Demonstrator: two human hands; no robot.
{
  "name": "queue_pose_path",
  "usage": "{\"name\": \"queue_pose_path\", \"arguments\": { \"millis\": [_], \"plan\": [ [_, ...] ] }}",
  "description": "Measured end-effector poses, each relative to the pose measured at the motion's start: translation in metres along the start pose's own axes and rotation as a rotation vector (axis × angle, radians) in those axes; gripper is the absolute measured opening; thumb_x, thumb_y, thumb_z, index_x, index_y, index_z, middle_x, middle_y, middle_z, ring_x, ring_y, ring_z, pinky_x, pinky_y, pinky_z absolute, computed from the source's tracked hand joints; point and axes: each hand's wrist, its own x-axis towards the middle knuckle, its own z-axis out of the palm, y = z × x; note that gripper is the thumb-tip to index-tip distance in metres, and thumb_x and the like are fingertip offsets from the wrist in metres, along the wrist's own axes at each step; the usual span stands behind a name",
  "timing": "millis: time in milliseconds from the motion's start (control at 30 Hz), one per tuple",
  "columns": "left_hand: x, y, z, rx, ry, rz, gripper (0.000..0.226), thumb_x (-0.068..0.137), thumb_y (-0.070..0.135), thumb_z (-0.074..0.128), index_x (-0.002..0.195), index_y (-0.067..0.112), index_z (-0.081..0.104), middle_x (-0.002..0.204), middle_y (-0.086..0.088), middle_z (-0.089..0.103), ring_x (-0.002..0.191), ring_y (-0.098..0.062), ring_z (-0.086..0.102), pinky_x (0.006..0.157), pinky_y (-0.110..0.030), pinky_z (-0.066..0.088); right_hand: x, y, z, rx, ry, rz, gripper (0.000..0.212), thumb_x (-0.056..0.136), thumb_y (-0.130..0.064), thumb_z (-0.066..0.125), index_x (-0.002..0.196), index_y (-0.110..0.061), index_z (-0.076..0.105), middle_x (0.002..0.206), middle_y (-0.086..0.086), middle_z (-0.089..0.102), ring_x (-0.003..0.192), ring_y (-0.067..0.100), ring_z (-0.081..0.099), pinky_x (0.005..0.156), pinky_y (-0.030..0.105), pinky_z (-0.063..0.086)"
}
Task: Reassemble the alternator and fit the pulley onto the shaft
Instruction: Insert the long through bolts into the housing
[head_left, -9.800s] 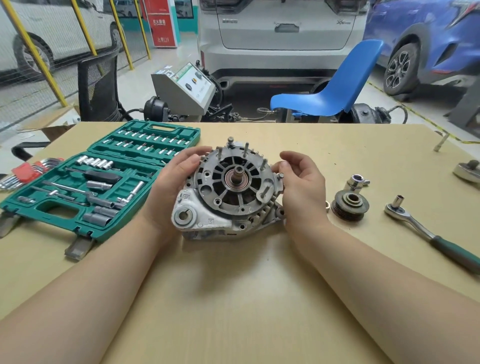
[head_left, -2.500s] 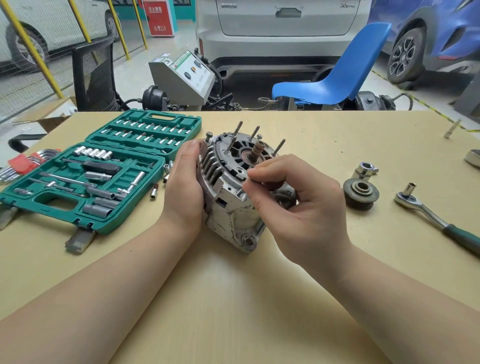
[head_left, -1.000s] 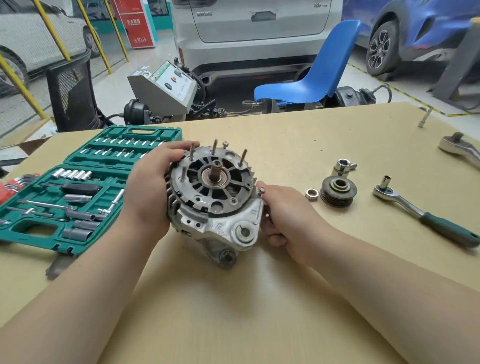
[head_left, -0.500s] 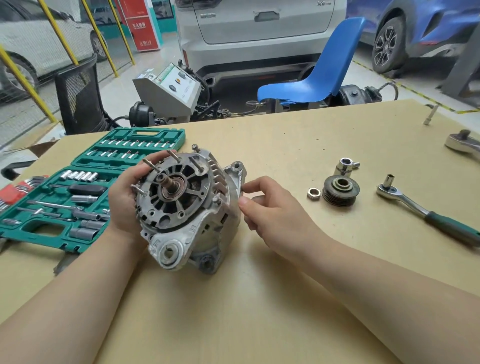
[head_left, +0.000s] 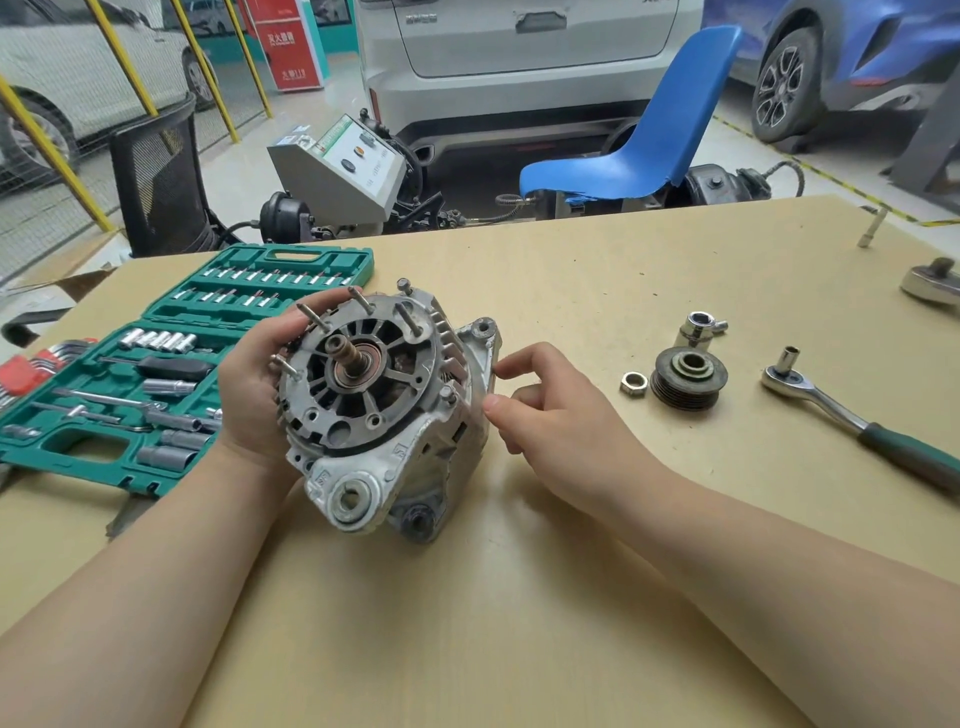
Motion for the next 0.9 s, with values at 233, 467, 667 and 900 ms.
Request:
{"name": "queue_pose_path", "arguments": {
  "millis": [233,467,667,900],
  "plan": [
    [0.002,0.003,-0.003,-0.036,0.000,-0.079,0.066,0.108,0.010,0.024,0.091,0.014,0.088,0.104,-0.006,0.083,0.098,-0.021,0.079,0.083,-0.031,0.065,-0.001,-0.002,0.001,-0.013,-0.009,-0.014,0.019,0.092,-0.040,0.062,0.108,-0.043,0.052,0.068,-0.007,0.059,0.066,0.011,0.057,0.060,0.027,0.047],
    [0.002,0.004,0.006,-0.054,0.095,-0.103,0.067,0.113,0.024,0.033,0.076,0.017,0.088,0.086,-0.004,0.083,0.080,-0.017,0.081,0.070,-0.027,0.065,-0.009,-0.010,-0.002,-0.025,-0.130,-0.294,0.066,0.082,-0.056,0.077,0.137,-0.038,0.045,0.071,-0.009,0.057,0.059,0.004,0.050,0.060,0.023,0.040],
    [0.003,0.005,0.009,-0.057,0.149,-0.178,0.072,0.114,0.035,0.036,0.063,0.019,0.085,0.076,-0.004,0.081,0.068,-0.016,0.079,0.060,-0.026,0.063,-0.004,-0.006,0.007,-0.163,-0.053,-0.275,0.078,0.076,-0.057,0.082,0.140,-0.034,0.044,0.068,-0.010,0.051,0.059,0.007,0.048,0.060,0.028,0.041],
    [0.005,0.008,0.018,0.003,0.193,-0.161,0.073,0.113,0.032,0.041,0.053,0.018,0.080,0.063,-0.001,0.076,0.060,-0.014,0.077,0.056,-0.024,0.060,0.000,0.006,0.008,-0.206,-0.008,-0.290,0.079,0.080,-0.070,0.064,0.145,-0.033,0.043,0.070,-0.017,0.053,0.062,0.004,0.051,0.059,0.019,0.039]
  ]
}}
